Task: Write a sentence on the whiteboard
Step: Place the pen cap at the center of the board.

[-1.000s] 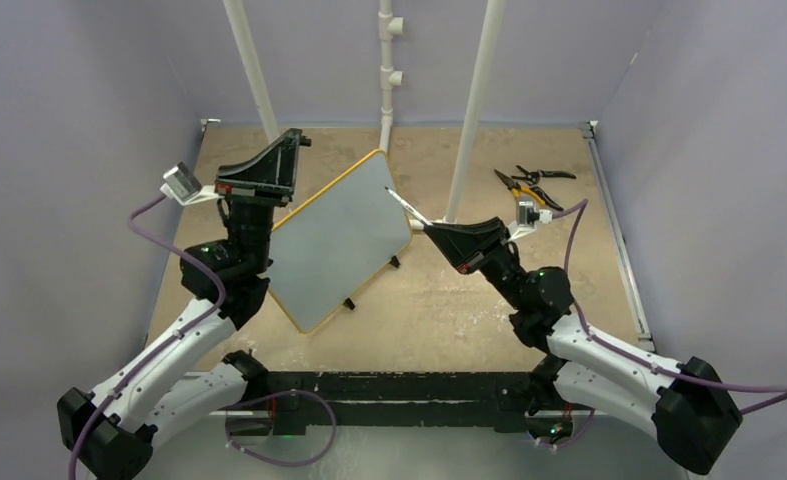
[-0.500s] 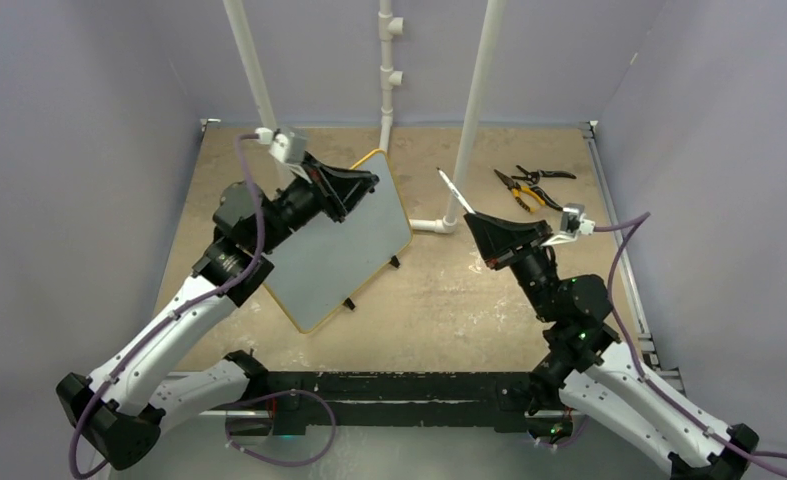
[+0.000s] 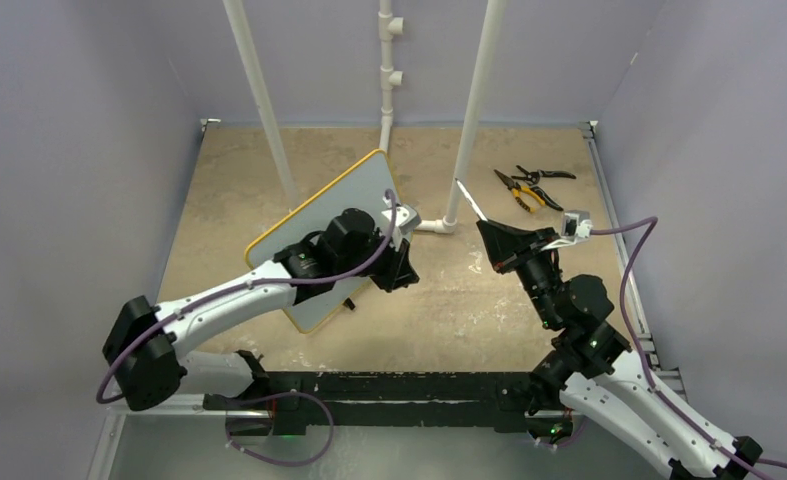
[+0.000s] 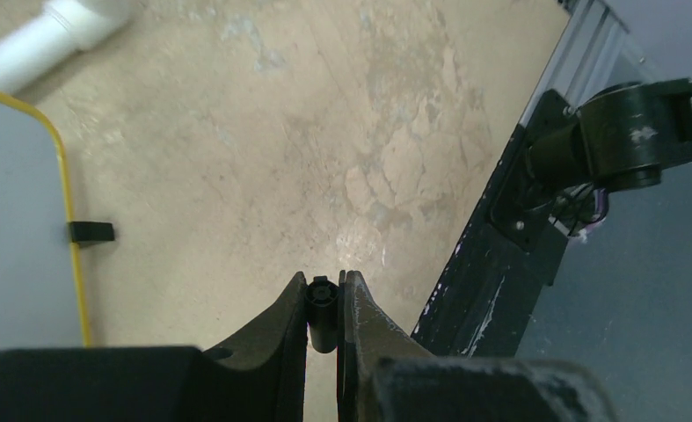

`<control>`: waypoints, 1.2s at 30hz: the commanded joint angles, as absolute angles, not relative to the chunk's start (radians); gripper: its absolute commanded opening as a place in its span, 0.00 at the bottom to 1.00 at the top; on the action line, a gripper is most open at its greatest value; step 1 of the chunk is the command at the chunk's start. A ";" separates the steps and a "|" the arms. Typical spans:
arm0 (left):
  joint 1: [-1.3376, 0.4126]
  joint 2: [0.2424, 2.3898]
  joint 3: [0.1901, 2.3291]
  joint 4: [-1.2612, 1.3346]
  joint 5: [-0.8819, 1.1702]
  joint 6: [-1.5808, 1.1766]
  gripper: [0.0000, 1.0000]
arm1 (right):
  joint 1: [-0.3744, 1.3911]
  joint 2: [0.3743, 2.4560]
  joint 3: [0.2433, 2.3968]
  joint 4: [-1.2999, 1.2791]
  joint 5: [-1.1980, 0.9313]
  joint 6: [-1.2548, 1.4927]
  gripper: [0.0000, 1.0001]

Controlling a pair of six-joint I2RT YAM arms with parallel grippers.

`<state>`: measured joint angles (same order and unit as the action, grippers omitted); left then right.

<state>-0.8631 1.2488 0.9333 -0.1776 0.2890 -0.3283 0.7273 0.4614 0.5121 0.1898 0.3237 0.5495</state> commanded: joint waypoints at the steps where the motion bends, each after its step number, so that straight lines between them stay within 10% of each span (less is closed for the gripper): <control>1: -0.916 1.350 0.923 -0.173 0.217 -0.316 0.00 | 0.727 0.455 0.523 0.191 0.346 0.526 0.00; 13: -0.933 1.638 0.955 -0.099 0.206 -0.321 0.00 | 0.727 0.473 0.500 0.211 0.353 0.517 0.00; 26: -0.934 1.673 0.976 -0.046 0.151 -0.286 0.54 | 0.726 0.482 0.495 0.218 0.351 0.492 0.00; 36: -0.897 1.384 1.076 -0.166 0.256 -0.173 0.59 | 0.727 0.453 0.486 0.274 0.300 0.459 0.00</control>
